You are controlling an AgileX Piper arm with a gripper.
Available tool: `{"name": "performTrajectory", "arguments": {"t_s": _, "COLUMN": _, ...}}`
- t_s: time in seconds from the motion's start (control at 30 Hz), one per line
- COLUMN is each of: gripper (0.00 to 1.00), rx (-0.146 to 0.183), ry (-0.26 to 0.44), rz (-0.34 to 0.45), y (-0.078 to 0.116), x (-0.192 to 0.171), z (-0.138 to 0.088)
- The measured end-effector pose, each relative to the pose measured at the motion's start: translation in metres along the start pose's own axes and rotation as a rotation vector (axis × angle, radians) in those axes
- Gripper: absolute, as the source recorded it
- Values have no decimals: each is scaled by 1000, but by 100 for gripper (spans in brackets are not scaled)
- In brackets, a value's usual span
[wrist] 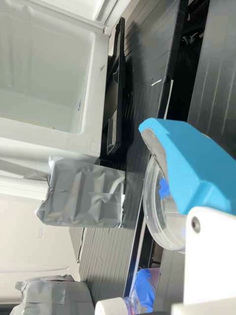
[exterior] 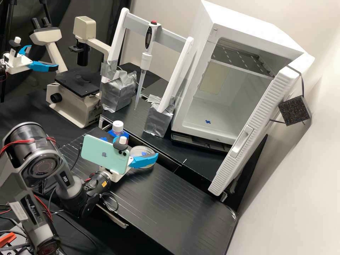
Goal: Move the petri dish to the incubator
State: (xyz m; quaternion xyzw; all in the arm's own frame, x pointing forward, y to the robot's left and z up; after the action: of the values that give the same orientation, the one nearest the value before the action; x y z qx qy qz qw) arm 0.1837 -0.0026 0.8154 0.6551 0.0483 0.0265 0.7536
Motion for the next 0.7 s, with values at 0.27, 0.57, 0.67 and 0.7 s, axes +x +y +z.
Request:
{"name": "performTrajectory", "arguments": {"t_s": 0.27, "gripper": 100, "rx": -20, "ry": 54, "rz": -45, "y": 4, "x": -8, "z": 0}}
{"name": "performTrajectory", "arguments": {"t_s": 0.57, "gripper": 100, "rx": -6, "ry": 71, "rz": -50, "y": 19, "x": -30, "z": -8}}
{"name": "performTrajectory", "arguments": {"t_s": 0.67, "gripper": 100, "rx": -9, "ry": 71, "rz": -34, "y": 23, "x": -34, "z": -10}}
{"name": "performTrajectory", "arguments": {"t_s": 0.7, "gripper": 100, "rx": -8, "ry": 71, "rz": -32, "y": 24, "x": -35, "z": -10}}
